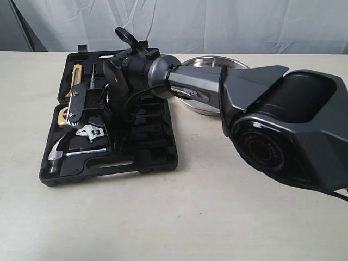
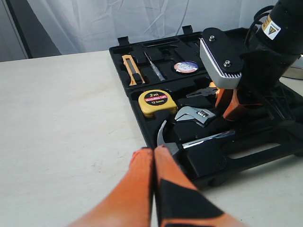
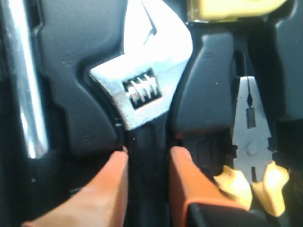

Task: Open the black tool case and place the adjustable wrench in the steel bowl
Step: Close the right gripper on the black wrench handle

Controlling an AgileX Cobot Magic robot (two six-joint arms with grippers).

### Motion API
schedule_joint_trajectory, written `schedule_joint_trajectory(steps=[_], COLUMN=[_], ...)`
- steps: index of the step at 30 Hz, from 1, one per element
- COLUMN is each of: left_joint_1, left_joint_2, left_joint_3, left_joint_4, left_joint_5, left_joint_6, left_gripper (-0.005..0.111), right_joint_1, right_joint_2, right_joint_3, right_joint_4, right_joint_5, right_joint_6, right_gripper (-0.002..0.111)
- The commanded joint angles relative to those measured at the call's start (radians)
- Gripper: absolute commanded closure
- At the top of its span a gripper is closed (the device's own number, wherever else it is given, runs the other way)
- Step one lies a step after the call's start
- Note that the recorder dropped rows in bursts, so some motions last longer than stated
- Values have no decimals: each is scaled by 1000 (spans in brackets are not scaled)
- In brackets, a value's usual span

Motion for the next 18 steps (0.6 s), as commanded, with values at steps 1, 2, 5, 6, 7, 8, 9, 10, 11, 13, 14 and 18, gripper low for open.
schedule_joint_trajectory(steps=[1,2,5,6,7,8,9,10,11,13,14,18], left_joint_1=[-4,-4,-4,-4,-4,-4,-4,-4,-4,-4,-4,-4], left_joint_2=[-5,-5,-5,-5,-5,-5,-5,-5,-5,-5,-5,-5], left_joint_3=[5,5,5,5,5,5,5,5,5,5,5,5], left_joint_4=[0,0,0,0,0,0,0,0,0,0,0,0], left_joint_5=[-10,-10,-10,-10,-10,-10,-10,-10,-10,-10,-10,-10], left_joint_6=[-2,-2,-2,-2,-2,-2,-2,-2,-2,-2,-2,-2], left_gripper=[107,107,107,107,107,107,107,107,107,107,107,107], right_joint_1=[-1,-1,-1,-1,-1,-1,-1,-1,-1,-1,-1,-1], right_joint_2=[18,12,-3,-8,-14,-23,-29,-37,-43,-53,-55,-62], right_joint_3=[3,3,3,3,3,3,3,3,3,3,3,1], right_joint_4=[30,45,47,47,47,47,47,47,47,47,47,47], right_joint_5=[23,23,17,15,15,13,13,13,13,13,13,13], right_joint_6=[15,15,15,15,15,15,15,15,15,15,15,15], right_gripper=[109,109,109,109,109,109,109,109,109,109,109,109])
